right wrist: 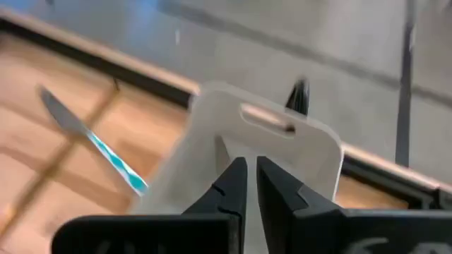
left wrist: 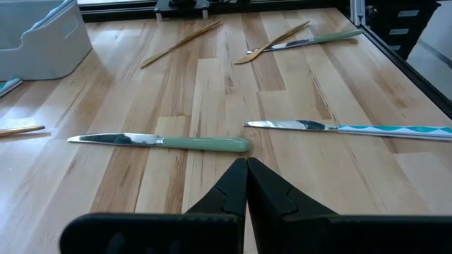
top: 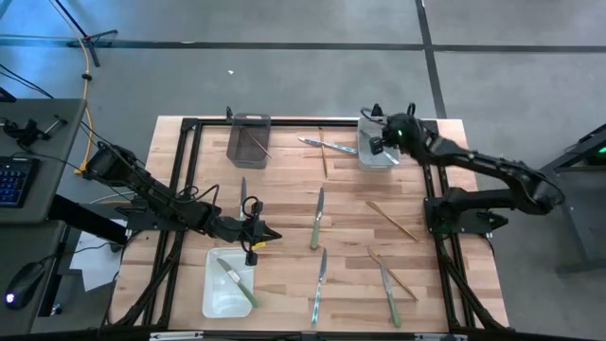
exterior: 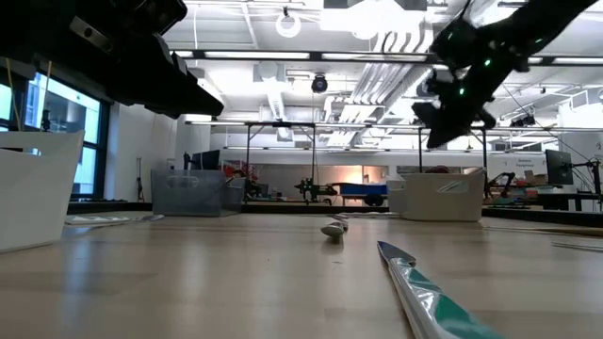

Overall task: Sort silverware by color (type)
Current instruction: Put the gold table knife into the black bin

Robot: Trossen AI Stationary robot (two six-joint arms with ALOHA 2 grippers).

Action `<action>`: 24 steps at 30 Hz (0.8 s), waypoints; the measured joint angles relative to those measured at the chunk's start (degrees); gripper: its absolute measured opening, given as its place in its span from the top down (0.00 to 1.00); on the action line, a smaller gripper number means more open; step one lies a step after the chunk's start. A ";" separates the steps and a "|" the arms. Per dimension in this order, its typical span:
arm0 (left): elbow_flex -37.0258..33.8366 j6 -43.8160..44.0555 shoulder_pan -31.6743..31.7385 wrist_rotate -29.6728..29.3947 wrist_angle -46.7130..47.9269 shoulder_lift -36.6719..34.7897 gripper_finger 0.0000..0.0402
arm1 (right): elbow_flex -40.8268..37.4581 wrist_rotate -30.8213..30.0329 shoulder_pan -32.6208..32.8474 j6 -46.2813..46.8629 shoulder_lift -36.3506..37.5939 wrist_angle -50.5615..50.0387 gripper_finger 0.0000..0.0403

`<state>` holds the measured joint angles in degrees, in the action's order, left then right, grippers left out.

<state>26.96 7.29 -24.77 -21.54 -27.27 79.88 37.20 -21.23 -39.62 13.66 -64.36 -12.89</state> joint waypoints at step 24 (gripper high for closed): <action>-0.02 0.57 0.00 -0.93 0.01 -0.01 1.00 | 3.62 7.56 -15.96 -6.22 -12.93 -2.37 1.00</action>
<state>26.94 7.86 -24.77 -22.47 -27.27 79.87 40.82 -13.66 -55.59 7.44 -77.28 -15.26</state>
